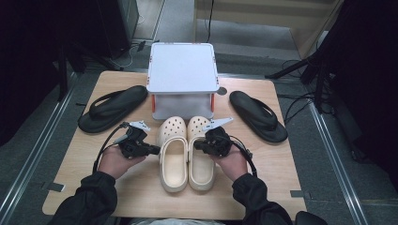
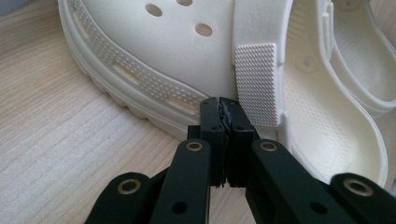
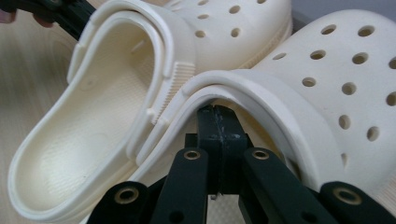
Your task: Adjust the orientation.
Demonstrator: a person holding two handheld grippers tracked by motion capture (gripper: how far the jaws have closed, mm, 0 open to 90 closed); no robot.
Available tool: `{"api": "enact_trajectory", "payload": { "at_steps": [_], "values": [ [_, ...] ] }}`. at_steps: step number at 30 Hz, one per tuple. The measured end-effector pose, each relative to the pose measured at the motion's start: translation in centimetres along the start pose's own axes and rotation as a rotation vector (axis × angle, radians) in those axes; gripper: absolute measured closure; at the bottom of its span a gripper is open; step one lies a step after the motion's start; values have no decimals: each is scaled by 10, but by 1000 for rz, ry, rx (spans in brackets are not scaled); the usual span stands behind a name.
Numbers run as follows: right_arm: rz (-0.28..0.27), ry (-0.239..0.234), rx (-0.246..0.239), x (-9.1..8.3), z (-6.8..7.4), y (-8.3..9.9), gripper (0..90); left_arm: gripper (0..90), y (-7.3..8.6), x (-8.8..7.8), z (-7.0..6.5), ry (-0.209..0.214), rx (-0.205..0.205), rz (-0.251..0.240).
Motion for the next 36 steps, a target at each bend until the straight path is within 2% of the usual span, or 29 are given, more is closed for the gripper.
{"api": "enact_trajectory", "payload": {
  "at_steps": [4,6,9,12,15,20,24,27,29,32,36],
  "values": [
    [-3,12,10,-1,-1,1,900,877,2,-4,3,4,-16,-26],
    [-23,4,23,-5,-3,2,900,868,2,-10,4,4,-25,-42],
    [-39,-19,36,-9,-5,4,849,832,2,-18,6,6,-34,-68],
    [-52,-20,36,-13,-3,7,813,797,-1,-26,8,4,-31,-93],
    [-64,-24,36,-17,0,9,747,709,-2,-31,9,11,-42,-119],
    [-132,-1,43,-27,8,19,636,565,-1,-36,6,-35,-31,-134],
    [-156,10,64,-32,14,29,604,477,-2,-37,8,-31,-38,-135],
    [-153,14,75,-30,20,33,591,497,-2,-38,8,-27,-45,-115],
    [-155,37,74,-30,26,34,592,556,-3,-42,8,-15,-38,-122],
    [-162,75,93,-29,33,34,601,638,-5,-49,7,-21,-34,-152],
    [-163,66,110,-28,33,35,600,767,-9,-57,8,-46,-21,-160]
  ]
}}
Point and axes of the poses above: each handheld gripper's, and its own axes: x roughly forward along the jaws, y roughly out of its underside, z roughly to its left, the point moved 1 cm from there along x, roughly forward along the jaws, and after that the axes turned 12 degrees about z, right-handed, at the moved point
